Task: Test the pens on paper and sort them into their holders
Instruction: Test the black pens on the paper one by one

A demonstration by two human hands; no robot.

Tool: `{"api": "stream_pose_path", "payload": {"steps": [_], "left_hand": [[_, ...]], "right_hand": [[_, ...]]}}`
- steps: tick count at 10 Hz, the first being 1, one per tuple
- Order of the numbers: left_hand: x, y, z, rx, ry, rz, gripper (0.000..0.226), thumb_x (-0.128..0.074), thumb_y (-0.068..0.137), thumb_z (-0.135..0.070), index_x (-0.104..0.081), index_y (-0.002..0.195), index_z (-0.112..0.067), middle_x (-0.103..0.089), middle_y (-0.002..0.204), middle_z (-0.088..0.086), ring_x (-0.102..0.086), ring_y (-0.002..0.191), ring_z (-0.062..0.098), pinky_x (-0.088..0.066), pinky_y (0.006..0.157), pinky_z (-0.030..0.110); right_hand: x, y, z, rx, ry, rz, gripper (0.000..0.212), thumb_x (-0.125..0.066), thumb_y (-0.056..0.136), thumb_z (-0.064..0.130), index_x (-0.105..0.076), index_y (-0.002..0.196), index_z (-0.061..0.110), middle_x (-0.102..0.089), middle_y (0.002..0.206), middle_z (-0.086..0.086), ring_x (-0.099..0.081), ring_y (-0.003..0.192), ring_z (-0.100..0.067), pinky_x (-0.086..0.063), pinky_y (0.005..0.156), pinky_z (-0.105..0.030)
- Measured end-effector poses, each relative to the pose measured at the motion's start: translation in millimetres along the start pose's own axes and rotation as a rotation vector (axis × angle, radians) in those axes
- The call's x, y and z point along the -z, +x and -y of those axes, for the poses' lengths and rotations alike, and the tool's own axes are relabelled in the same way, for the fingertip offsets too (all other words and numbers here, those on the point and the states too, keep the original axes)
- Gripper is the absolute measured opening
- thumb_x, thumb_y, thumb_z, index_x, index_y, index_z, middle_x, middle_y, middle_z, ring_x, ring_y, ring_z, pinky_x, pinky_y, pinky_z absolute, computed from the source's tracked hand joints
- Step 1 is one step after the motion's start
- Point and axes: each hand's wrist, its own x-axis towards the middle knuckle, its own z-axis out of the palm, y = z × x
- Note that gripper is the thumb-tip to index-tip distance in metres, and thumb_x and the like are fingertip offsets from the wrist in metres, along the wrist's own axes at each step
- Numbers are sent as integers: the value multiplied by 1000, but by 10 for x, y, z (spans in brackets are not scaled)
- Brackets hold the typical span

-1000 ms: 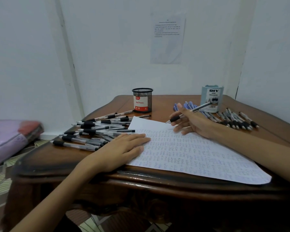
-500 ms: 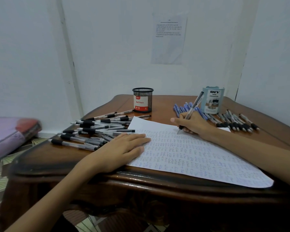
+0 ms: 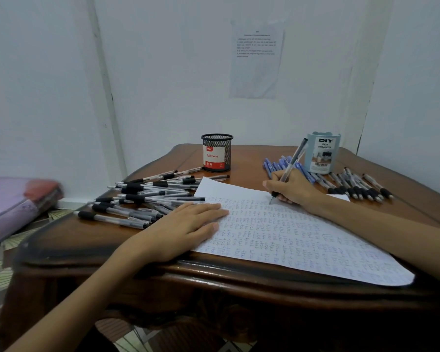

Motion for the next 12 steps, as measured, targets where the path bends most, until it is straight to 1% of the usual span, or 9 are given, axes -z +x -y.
{"api": "stream_pose_path", "payload": {"steps": [3,4,5,6,7,8,9,10,12], "left_hand": [[2,-6,2,-3,4,2,44,-23,100,-39,-15,143,-42,-13,153,-20,-6,123,-15,1,102,10],[3,-14,-4,-6,-1,-2,44,-23,100,-38,-16,143,-42,-13,153,-20,-6,123,-15,2,101,9],[0,-14,-3,-8,3,-3,44,-23,100,-38,-16,143,-41,-13,153,-20,-7,123,-15,1,101,8],[-1,-14,-3,-8,1,-7,44,-23,100,-38,-17,143,-41,-14,153,-20,-7,123,-15,1,101,8],[0,-14,-4,-7,1,-5,44,-23,100,-38,-17,143,-41,-14,153,-20,-7,124,-14,1,103,10],[-3,-13,-1,-8,4,-8,44,-23,100,-38,-17,143,-41,-13,153,-20,-7,124,-14,1,103,10],[-9,-14,5,-8,5,-7,44,-23,100,-38,-16,143,-41,-13,153,-20,-7,124,-15,1,102,10],[-9,-10,8,-12,4,-13,44,-23,100,-38,-17,143,-41,-13,153,-20,-7,124,-15,1,103,10],[-7,-8,7,-10,5,-12,44,-23,100,-38,-17,144,-40,-13,154,-19,-7,125,-14,1,104,12]], "right_hand": [[3,5,7,-19,7,-5,40,-60,89,7,-40,55,12,-43,37,5,-36,32,-2,-31,36,-14],[5,16,11,-29,-4,-21,40,-56,89,2,-38,55,11,-39,40,2,-35,32,-2,-31,36,-13],[3,8,2,-15,-18,-26,40,-58,90,7,-38,56,11,-39,46,-4,-35,31,-3,-31,36,-14],[-3,23,2,-3,-27,-29,41,-56,90,3,-36,55,11,-37,48,-4,-34,32,-1,-31,37,-12],[-9,38,4,43,-50,-49,42,-55,88,-2,-35,53,11,-37,46,0,-35,34,0,-31,41,-9],[0,34,-24,69,-35,-45,42,-60,89,8,-37,54,12,-40,37,10,-39,34,0,-33,40,-9],[-12,41,-34,95,-67,-62,43,-60,88,5,-37,52,12,-39,37,9,-37,34,0,-32,41,-9],[-16,48,-21,108,-82,-85,45,-54,86,-6,-32,51,12,-32,45,1,-34,35,1,-31,44,-8],[-7,27,-16,107,-105,-65,43,-57,91,5,-34,55,11,-35,48,-2,-37,33,0,-31,42,-8]]}}
